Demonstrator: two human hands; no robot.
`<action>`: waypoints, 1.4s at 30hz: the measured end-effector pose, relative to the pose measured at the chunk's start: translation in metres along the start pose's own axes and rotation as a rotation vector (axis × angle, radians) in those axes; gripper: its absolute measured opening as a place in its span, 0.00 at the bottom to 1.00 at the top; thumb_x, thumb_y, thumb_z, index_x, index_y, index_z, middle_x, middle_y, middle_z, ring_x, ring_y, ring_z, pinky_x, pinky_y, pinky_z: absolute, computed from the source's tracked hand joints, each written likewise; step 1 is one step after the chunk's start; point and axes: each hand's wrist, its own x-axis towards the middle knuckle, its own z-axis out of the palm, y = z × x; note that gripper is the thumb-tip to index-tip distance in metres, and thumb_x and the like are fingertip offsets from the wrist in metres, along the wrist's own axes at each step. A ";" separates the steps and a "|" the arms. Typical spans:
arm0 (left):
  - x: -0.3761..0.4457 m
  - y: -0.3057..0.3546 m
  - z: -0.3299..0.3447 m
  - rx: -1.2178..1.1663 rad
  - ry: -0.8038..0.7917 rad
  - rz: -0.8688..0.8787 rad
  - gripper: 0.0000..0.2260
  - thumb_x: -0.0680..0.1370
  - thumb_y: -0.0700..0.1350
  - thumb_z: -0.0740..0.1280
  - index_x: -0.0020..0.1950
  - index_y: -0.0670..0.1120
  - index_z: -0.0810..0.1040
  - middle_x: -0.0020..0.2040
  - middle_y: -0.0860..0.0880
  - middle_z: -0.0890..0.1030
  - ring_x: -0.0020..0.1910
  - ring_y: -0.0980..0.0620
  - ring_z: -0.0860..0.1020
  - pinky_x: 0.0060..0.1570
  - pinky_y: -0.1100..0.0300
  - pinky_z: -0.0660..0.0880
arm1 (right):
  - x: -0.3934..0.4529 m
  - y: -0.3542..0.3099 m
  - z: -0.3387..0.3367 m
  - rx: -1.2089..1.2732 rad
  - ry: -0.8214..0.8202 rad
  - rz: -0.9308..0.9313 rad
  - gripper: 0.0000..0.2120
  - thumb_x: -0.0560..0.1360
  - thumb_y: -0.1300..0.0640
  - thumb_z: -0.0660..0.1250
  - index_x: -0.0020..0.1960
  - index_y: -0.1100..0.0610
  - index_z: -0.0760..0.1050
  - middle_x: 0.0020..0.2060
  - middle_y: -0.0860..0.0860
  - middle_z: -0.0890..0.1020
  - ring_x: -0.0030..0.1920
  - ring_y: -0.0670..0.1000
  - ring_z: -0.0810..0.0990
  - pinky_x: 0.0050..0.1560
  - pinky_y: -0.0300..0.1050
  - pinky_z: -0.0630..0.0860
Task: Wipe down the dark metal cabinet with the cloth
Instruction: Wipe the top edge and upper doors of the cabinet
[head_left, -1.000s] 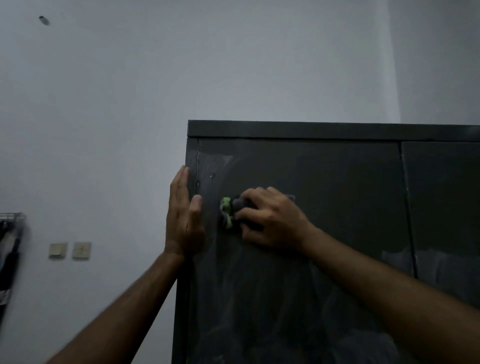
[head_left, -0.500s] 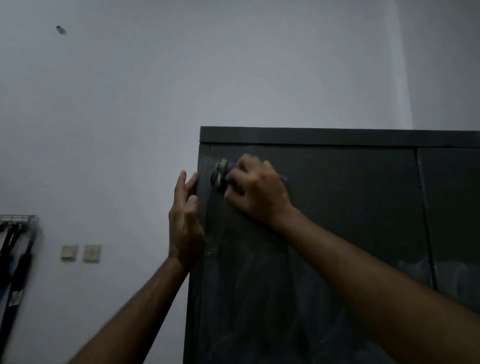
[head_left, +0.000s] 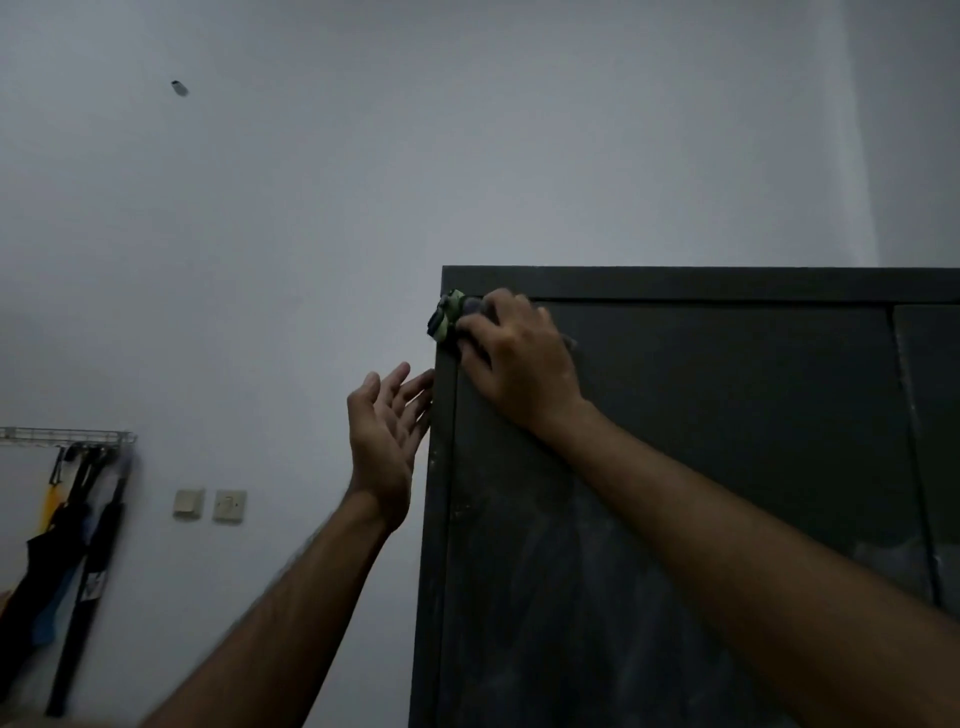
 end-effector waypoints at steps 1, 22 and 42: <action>0.000 0.001 -0.003 -0.009 0.001 -0.018 0.29 0.85 0.61 0.49 0.79 0.44 0.68 0.69 0.44 0.81 0.69 0.47 0.79 0.70 0.51 0.74 | -0.011 -0.006 0.005 0.011 0.007 0.014 0.13 0.80 0.49 0.63 0.58 0.55 0.80 0.56 0.57 0.76 0.53 0.57 0.75 0.51 0.57 0.73; -0.028 -0.012 0.017 0.397 -0.079 0.174 0.19 0.89 0.48 0.50 0.76 0.46 0.72 0.71 0.52 0.78 0.70 0.57 0.76 0.70 0.56 0.74 | -0.069 0.029 -0.023 0.031 0.046 0.054 0.09 0.75 0.52 0.70 0.52 0.55 0.83 0.51 0.59 0.79 0.47 0.61 0.78 0.45 0.55 0.74; -0.028 -0.048 0.004 1.112 -0.155 0.426 0.38 0.80 0.65 0.49 0.86 0.49 0.46 0.86 0.53 0.40 0.83 0.61 0.41 0.80 0.57 0.48 | -0.153 0.089 -0.052 -0.010 -0.026 -0.207 0.09 0.77 0.52 0.69 0.53 0.55 0.83 0.53 0.60 0.80 0.47 0.61 0.80 0.46 0.53 0.75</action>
